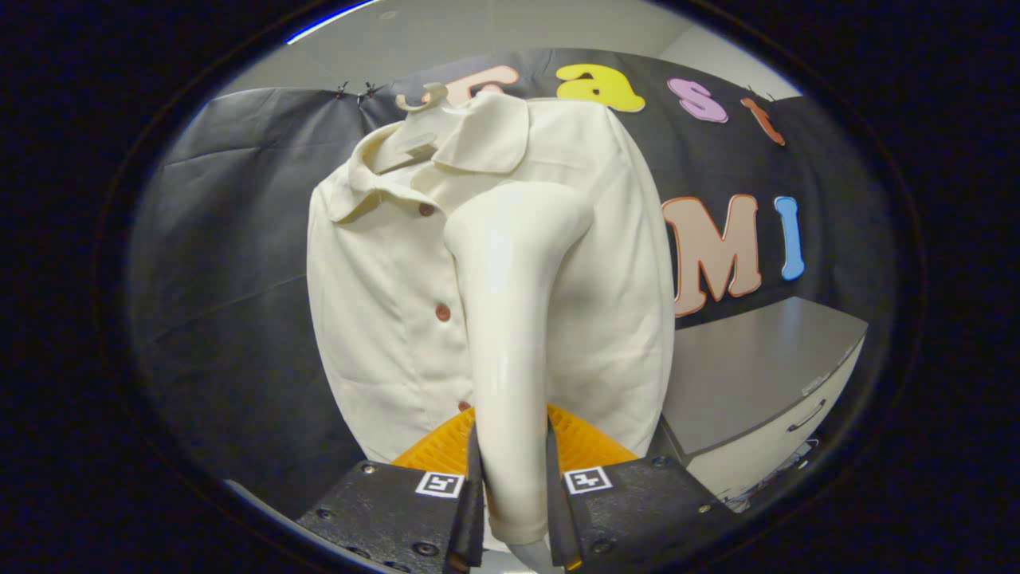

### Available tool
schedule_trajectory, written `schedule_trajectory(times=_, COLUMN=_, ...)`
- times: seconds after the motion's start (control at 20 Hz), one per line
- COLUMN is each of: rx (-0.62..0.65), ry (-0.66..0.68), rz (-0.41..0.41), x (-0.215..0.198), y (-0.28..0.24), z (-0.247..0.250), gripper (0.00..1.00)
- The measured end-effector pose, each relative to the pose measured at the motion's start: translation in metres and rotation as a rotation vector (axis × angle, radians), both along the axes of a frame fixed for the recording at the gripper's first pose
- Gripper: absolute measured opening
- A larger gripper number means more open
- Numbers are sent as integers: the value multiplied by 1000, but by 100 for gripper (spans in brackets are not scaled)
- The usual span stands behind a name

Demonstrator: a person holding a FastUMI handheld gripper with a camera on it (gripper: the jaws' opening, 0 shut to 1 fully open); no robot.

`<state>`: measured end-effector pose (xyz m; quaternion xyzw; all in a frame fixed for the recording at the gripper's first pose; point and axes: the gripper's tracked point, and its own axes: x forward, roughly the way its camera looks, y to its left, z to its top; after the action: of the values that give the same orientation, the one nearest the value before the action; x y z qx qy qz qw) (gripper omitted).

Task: Iron the clothes twice with a garment steamer, once on the left side and once on the right side.

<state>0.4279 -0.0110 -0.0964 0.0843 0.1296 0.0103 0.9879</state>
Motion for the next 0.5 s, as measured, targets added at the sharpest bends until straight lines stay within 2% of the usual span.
schedule_trajectory(times=0.5, rx=58, ry=159, rz=28, x=-14, y=1, z=-101, gripper=32)
